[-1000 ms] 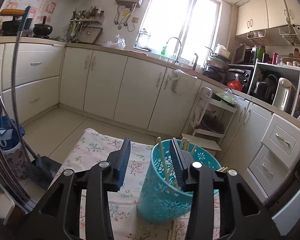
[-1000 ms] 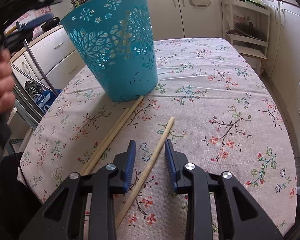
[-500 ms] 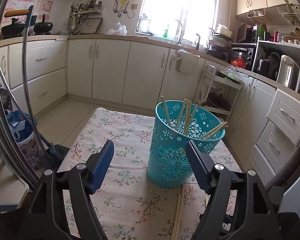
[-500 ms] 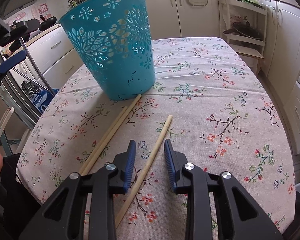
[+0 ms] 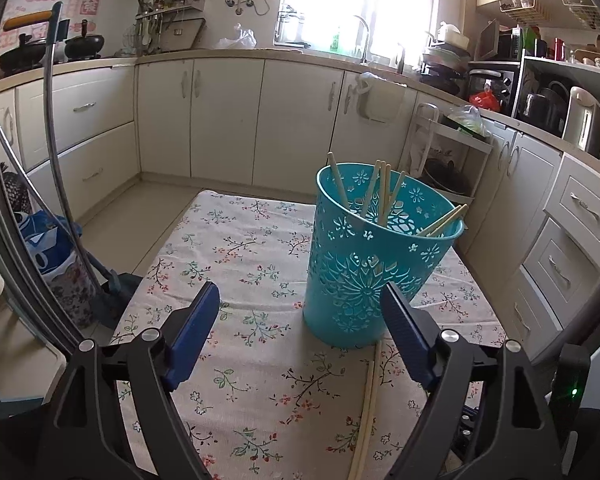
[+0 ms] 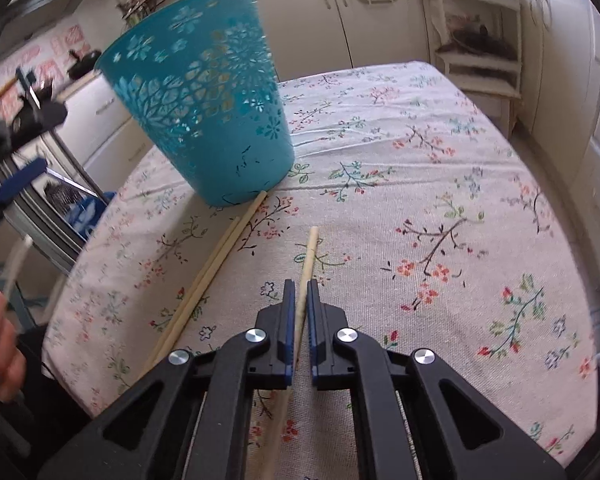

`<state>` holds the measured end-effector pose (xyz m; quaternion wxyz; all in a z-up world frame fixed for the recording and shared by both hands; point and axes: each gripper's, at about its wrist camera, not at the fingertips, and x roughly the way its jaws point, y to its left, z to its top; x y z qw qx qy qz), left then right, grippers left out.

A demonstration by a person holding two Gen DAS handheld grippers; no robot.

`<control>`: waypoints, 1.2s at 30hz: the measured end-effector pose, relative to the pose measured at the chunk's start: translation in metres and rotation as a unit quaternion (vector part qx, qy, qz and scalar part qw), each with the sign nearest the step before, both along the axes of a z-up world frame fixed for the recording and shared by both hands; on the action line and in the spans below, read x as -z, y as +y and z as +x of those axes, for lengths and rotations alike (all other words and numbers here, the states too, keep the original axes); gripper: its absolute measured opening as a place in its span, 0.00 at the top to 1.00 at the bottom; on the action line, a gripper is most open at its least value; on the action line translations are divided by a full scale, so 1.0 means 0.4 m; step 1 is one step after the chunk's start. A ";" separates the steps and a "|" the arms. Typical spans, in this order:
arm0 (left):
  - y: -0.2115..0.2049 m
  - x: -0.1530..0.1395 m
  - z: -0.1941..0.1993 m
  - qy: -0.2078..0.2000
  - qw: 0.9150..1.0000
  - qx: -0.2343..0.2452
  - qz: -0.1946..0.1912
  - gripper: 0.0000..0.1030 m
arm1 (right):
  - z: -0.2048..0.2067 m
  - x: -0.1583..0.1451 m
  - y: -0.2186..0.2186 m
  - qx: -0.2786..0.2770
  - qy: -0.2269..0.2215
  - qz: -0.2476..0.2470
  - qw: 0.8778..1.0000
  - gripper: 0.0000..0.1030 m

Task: Organize utensils
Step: 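Close the right tool on a chopstick lying beside the teal cup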

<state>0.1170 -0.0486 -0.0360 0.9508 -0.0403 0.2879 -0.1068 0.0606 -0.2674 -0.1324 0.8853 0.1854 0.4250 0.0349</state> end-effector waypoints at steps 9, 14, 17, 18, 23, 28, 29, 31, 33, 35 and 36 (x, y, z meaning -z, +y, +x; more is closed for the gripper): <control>-0.014 0.013 -0.001 0.011 1.000 0.004 0.020 0.21 | -0.020 -0.015 -0.038 0.008 -0.011 0.111 0.994 0.95; -0.012 0.017 -0.001 0.014 1.000 0.003 0.022 0.21 | -0.039 -0.055 -0.047 0.009 -0.032 0.145 0.989 0.95; -0.012 0.020 0.000 0.017 1.000 0.003 0.021 0.20 | -0.045 -0.080 -0.047 0.005 -0.042 0.144 0.989 0.95; -0.011 0.022 0.000 0.018 1.000 0.003 0.022 0.20 | -0.044 -0.083 -0.046 0.003 -0.038 0.135 0.990 0.95; -0.001 0.035 0.005 0.029 0.999 -0.003 0.017 0.20 | -0.027 -0.059 -0.001 -0.013 0.004 0.036 0.999 0.80; 0.005 0.056 0.008 0.039 0.999 -0.006 0.023 0.19 | -0.004 -0.019 0.048 -0.037 0.025 -0.060 0.997 0.76; 0.006 0.059 0.009 0.041 0.999 -0.006 0.023 0.19 | -0.001 -0.018 0.059 -0.042 0.016 -0.083 0.996 0.77; 0.007 0.061 0.010 0.043 0.999 -0.007 0.024 0.19 | 0.007 -0.018 0.086 -0.052 0.017 -0.140 0.989 0.83; 0.011 0.064 0.013 0.045 0.999 -0.007 0.023 0.19 | 0.004 -0.020 0.096 -0.063 0.020 -0.159 0.985 0.92; 0.014 0.068 0.017 0.047 0.999 -0.009 0.022 0.19 | 0.004 -0.021 0.090 -0.068 0.026 -0.148 0.986 0.94; 0.017 0.071 0.018 0.049 0.999 -0.010 0.021 0.19 | 0.001 -0.025 0.080 -0.069 0.030 -0.123 0.990 0.94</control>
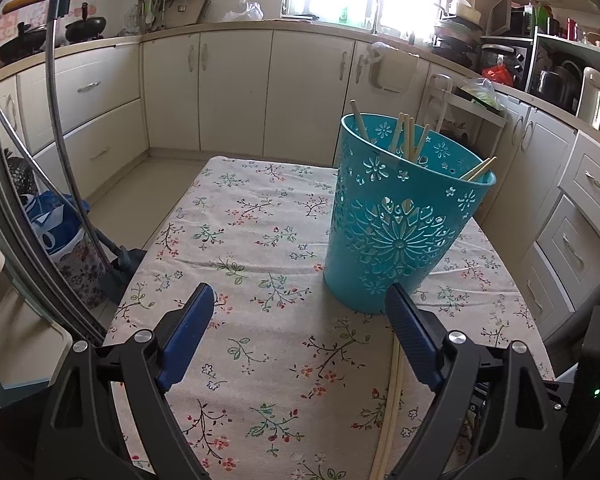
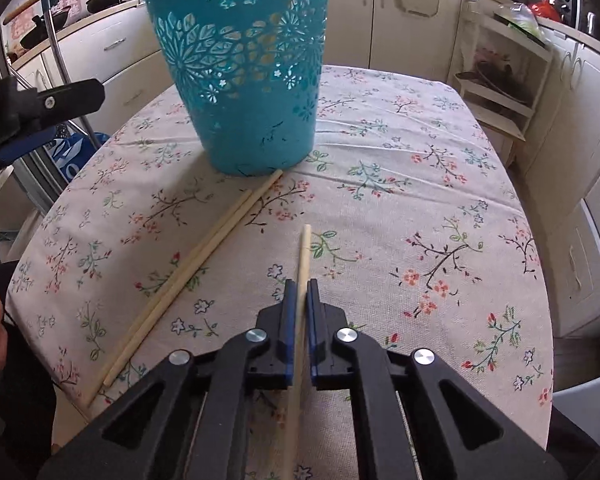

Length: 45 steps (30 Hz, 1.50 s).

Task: Organize utensils
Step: 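Close the right tool on a chopstick lying beside the teal cup, then lift the right tool's chopstick over the teal cup and open it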

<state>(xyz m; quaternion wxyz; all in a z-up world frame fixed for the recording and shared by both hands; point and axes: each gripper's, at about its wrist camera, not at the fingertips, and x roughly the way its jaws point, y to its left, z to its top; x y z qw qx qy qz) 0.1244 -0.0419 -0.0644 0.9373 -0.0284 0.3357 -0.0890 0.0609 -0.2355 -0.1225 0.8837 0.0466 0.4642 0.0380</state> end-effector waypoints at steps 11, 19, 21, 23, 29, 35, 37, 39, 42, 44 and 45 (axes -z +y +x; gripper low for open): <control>0.030 0.048 0.021 0.025 0.999 -0.016 -0.010 0.19 | 0.051 -0.389 -0.086 0.025 -0.257 0.261 0.930 0.94; 0.028 0.066 0.008 0.032 0.999 -0.006 -0.007 0.19 | 0.286 -0.485 -0.042 0.117 -0.365 0.224 0.896 0.94; 0.033 0.075 0.009 0.036 0.999 -0.006 -0.007 0.19 | 0.338 -0.460 -0.044 0.128 -0.347 0.214 0.904 0.94; 0.041 0.078 0.011 0.038 0.999 -0.009 -0.009 0.19 | 0.372 -0.421 -0.038 0.134 -0.314 0.211 0.916 0.94; 0.070 0.078 0.020 0.042 0.999 -0.025 -0.022 0.19 | 0.353 -0.391 -0.012 0.109 -0.288 0.193 0.932 0.92; 0.071 0.058 0.006 0.035 0.999 -0.026 -0.022 0.19 | 0.224 -0.417 -0.006 0.079 -0.302 0.177 0.934 0.75; 0.071 0.052 0.001 0.033 0.999 -0.027 -0.022 0.19 | 0.145 -0.414 -0.019 0.078 -0.304 0.176 0.933 0.65; 0.075 0.048 -0.004 0.033 0.999 -0.029 -0.025 0.19 | 0.074 -0.386 -0.029 0.085 -0.295 0.174 0.936 0.62; 0.076 0.049 -0.007 0.037 0.998 -0.035 -0.028 0.18 | 0.007 -0.252 -0.015 0.086 -0.207 0.142 0.964 0.62; 0.075 0.051 -0.010 0.043 0.998 -0.036 -0.029 0.18 | 0.014 -0.146 -0.006 0.095 -0.126 0.141 0.977 0.69; 0.072 0.051 -0.014 0.045 0.998 -0.035 -0.029 0.18 | 0.026 -0.096 -0.003 0.096 -0.092 0.144 0.981 0.72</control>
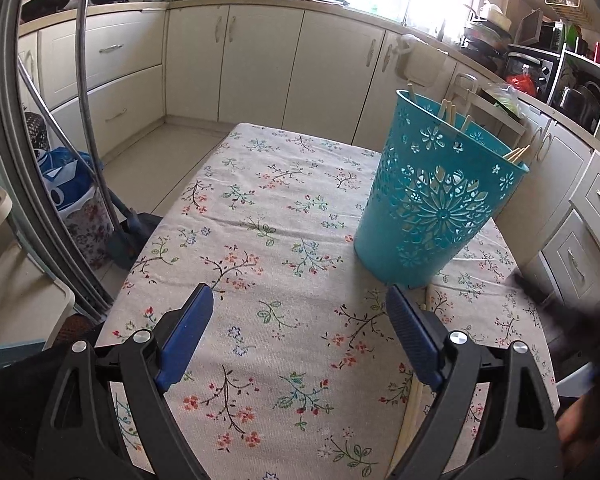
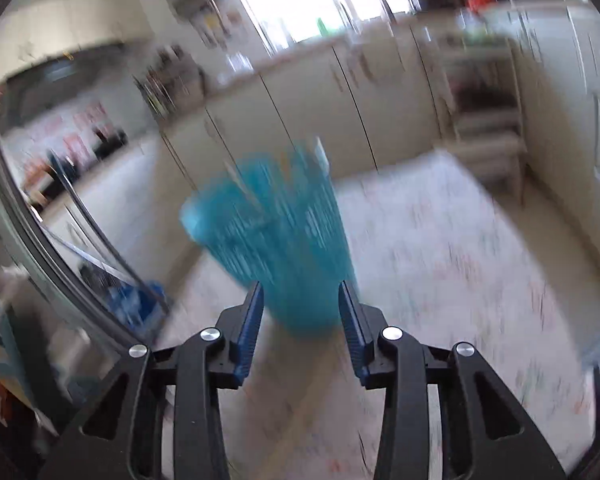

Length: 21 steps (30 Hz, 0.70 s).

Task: Organize utensils
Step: 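Lift the right tool's chopstick over the teal cup and open it, then close the left tool on a loose chopstick while the right tool grasps another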

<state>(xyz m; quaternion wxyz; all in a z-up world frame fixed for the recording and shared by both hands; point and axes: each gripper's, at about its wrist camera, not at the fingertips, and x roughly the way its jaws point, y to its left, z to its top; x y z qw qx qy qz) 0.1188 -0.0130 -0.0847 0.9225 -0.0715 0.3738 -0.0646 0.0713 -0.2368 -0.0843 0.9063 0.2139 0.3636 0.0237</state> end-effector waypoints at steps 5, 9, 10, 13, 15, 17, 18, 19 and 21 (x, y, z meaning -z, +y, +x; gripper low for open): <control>-0.003 -0.012 -0.025 -0.007 1.000 0.006 0.012 0.17 | 0.065 0.101 0.025 -0.002 0.049 -0.015 0.999 0.75; 0.014 -0.011 -0.022 -0.001 1.000 -0.004 0.010 0.16 | 0.104 0.119 0.053 -0.015 0.068 -0.043 0.997 0.75; 0.016 -0.010 -0.020 0.000 1.000 -0.005 0.009 0.16 | 0.107 0.116 0.066 -0.021 0.071 -0.061 0.995 0.76; 0.015 -0.005 -0.017 0.002 1.000 -0.003 0.010 0.16 | 0.105 0.114 0.074 -0.034 0.075 -0.089 0.993 0.78; 0.008 -0.002 -0.017 0.003 1.000 0.001 0.012 0.16 | 0.096 0.113 0.068 -0.047 0.078 -0.108 0.990 0.84; -0.001 0.004 -0.017 0.007 1.000 0.007 0.014 0.16 | 0.083 0.111 0.074 -0.065 0.076 -0.132 0.986 0.88; -0.005 0.006 -0.017 0.008 1.000 0.009 0.015 0.16 | 0.074 0.110 0.077 -0.075 0.076 -0.143 0.984 0.89; -0.010 0.009 -0.017 0.010 1.000 0.012 0.017 0.16 | 0.068 0.108 0.078 -0.083 0.076 -0.148 0.983 0.89; -0.018 0.015 -0.017 0.013 1.000 0.018 0.022 0.16 | 0.051 0.106 0.067 -0.094 0.078 -0.146 0.982 0.89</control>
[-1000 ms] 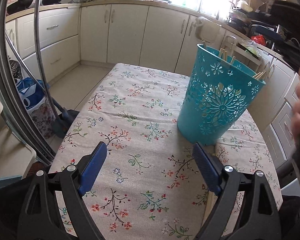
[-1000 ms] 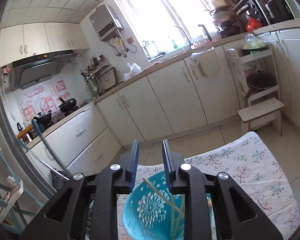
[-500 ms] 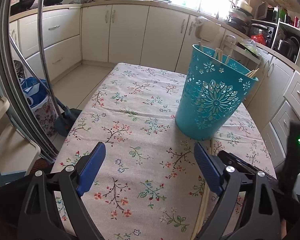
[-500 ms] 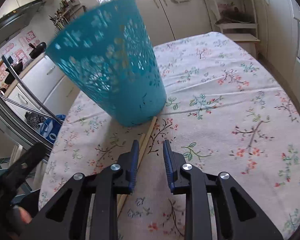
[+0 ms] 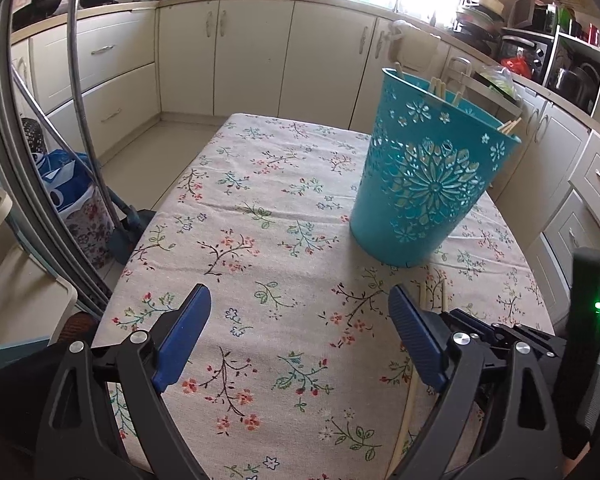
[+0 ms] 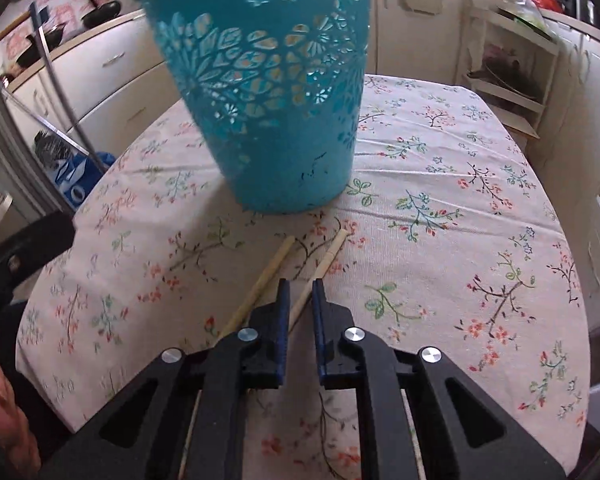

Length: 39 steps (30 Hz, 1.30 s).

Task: Organize utensils
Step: 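Close the left tool on a loose chopstick while the right tool grasps another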

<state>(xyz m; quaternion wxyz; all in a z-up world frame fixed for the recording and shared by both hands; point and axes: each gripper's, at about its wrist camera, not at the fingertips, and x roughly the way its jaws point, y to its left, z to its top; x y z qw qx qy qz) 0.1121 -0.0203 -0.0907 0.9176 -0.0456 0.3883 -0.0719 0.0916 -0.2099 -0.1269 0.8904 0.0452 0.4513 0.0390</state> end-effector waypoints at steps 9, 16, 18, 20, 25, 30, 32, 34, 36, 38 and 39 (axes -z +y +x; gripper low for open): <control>-0.105 0.049 0.010 0.029 0.997 0.055 0.035 0.16 | -0.096 -0.006 -0.068 0.000 0.004 0.028 1.000 0.90; -0.195 0.084 0.029 0.043 0.993 0.090 0.060 0.16 | -0.108 -0.003 -0.090 0.015 -0.006 0.061 0.998 0.90; -0.209 0.091 0.033 0.045 0.993 0.094 0.063 0.16 | -0.110 -0.002 -0.095 0.016 -0.008 0.067 0.998 0.90; -0.222 0.100 0.038 0.048 0.992 0.098 0.067 0.16 | -0.112 -0.001 -0.098 0.018 -0.010 0.073 0.997 0.90; -0.243 0.120 0.050 0.056 0.990 0.106 0.076 0.16 | -0.112 0.001 -0.104 0.019 -0.013 0.079 0.997 0.90; -0.253 0.133 0.062 0.072 0.988 0.113 0.074 0.16 | -0.112 0.002 -0.108 0.021 -0.015 0.083 0.996 0.90; -0.258 0.134 0.064 0.073 0.988 0.115 0.077 0.16 | -0.112 0.003 -0.108 0.021 -0.016 0.084 0.996 0.90; -0.262 0.135 0.062 0.073 0.986 0.121 0.085 0.16 | -0.111 0.003 -0.109 0.021 -0.016 0.084 0.996 0.90; -0.268 0.135 0.063 0.068 0.986 0.125 0.090 0.21 | -0.111 0.003 -0.109 0.021 -0.016 0.084 0.996 0.90; -0.266 0.131 0.057 0.059 0.986 0.126 0.088 0.35 | -0.111 0.003 -0.108 0.021 -0.016 0.084 0.996 0.90; -0.264 0.131 0.056 0.055 0.986 0.127 0.087 0.45 | -0.111 0.003 -0.108 0.021 -0.016 0.084 0.996 0.90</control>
